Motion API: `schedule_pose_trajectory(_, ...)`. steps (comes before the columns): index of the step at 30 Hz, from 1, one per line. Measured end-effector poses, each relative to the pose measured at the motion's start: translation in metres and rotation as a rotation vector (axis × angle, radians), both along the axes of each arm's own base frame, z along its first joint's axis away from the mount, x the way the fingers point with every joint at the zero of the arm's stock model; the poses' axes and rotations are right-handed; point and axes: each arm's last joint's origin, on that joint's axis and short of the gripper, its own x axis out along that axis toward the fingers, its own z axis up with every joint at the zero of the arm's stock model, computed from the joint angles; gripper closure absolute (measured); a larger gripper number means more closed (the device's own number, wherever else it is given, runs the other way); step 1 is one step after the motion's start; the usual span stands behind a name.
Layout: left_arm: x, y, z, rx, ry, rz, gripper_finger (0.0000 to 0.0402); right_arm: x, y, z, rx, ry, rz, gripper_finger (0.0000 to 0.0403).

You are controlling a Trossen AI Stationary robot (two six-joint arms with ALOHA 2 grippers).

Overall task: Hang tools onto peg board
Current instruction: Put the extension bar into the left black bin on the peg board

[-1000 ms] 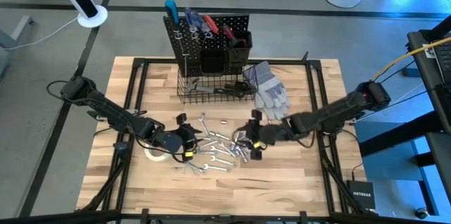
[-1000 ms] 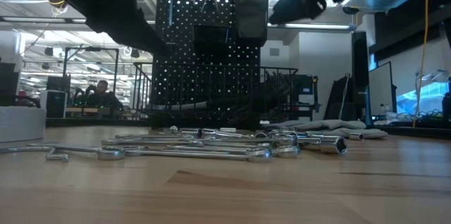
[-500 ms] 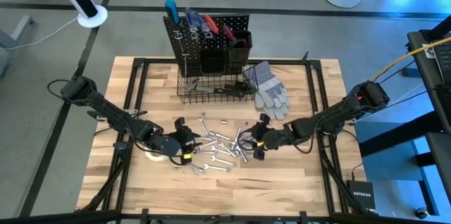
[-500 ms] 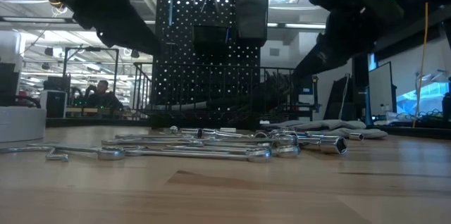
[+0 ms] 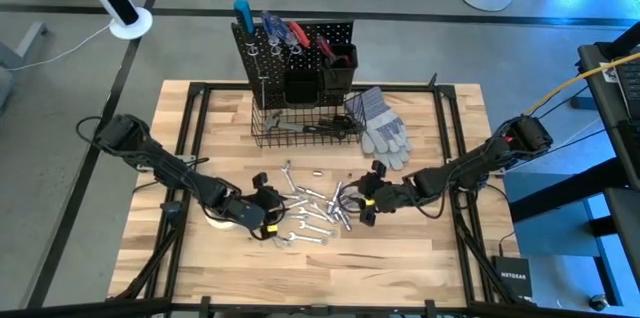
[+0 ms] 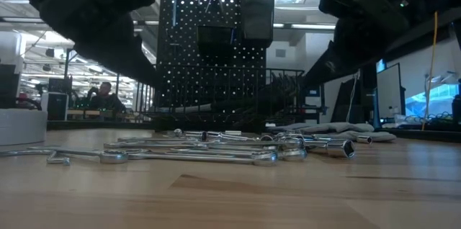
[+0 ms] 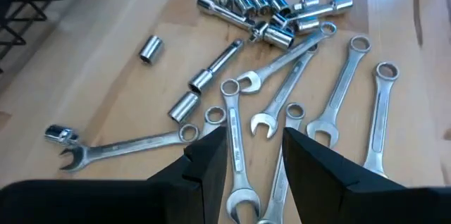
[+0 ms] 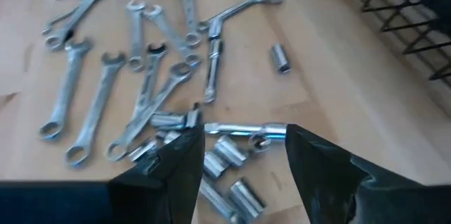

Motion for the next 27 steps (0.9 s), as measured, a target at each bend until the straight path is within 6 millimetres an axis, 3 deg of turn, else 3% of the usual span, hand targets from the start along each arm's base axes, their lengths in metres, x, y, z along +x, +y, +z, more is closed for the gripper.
schedule_pose_trajectory(17, 0.02, 0.026, 0.006, 0.11, -0.04, -0.053, 0.0273, 0.0, 0.001, 0.0, 0.019, 0.002, 0.01, 0.0199)
schedule_pose_trajectory(27, 0.03, 0.058, 0.004, 0.092, 0.029, -0.2, 0.0273, 0.003, 0.0, 0.005, -0.027, -0.059, -0.027, 0.0199)
